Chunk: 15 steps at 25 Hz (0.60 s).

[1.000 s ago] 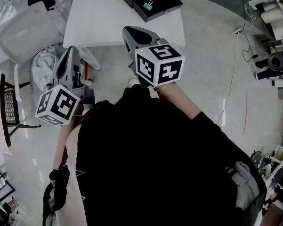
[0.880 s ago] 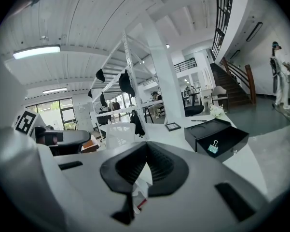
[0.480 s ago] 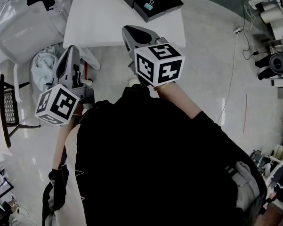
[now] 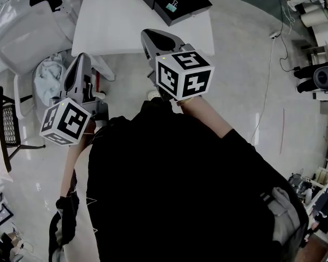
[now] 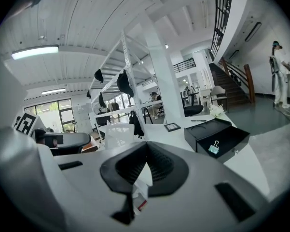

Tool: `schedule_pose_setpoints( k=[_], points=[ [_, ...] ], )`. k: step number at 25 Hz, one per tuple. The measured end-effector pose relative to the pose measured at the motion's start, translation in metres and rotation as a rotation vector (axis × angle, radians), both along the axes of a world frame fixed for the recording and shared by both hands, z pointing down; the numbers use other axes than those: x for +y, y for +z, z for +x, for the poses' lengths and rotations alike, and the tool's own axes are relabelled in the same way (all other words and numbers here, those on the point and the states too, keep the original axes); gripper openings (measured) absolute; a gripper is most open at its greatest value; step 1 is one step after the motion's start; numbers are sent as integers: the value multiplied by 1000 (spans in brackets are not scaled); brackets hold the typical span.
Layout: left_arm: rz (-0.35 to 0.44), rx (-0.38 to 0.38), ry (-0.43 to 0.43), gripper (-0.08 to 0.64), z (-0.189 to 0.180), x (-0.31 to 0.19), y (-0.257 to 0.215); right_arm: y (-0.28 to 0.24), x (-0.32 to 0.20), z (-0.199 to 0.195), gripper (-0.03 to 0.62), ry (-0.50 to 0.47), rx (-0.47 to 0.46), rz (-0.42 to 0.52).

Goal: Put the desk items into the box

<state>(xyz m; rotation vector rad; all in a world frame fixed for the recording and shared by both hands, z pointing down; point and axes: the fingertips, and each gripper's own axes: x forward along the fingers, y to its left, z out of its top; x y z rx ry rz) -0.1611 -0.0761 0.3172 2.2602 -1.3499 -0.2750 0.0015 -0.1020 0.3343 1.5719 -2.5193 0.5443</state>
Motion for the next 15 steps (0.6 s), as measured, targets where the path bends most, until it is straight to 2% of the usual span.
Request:
schedule_pose_setpoints(
  k=[5,15],
  points=[
    [-1,5,1,11,1,-1,0,-4,-1,4,5,14,-37,-1],
    [0,5,7,10,5,3,0,1,6,3,5,-12,8,-6]
  ],
)
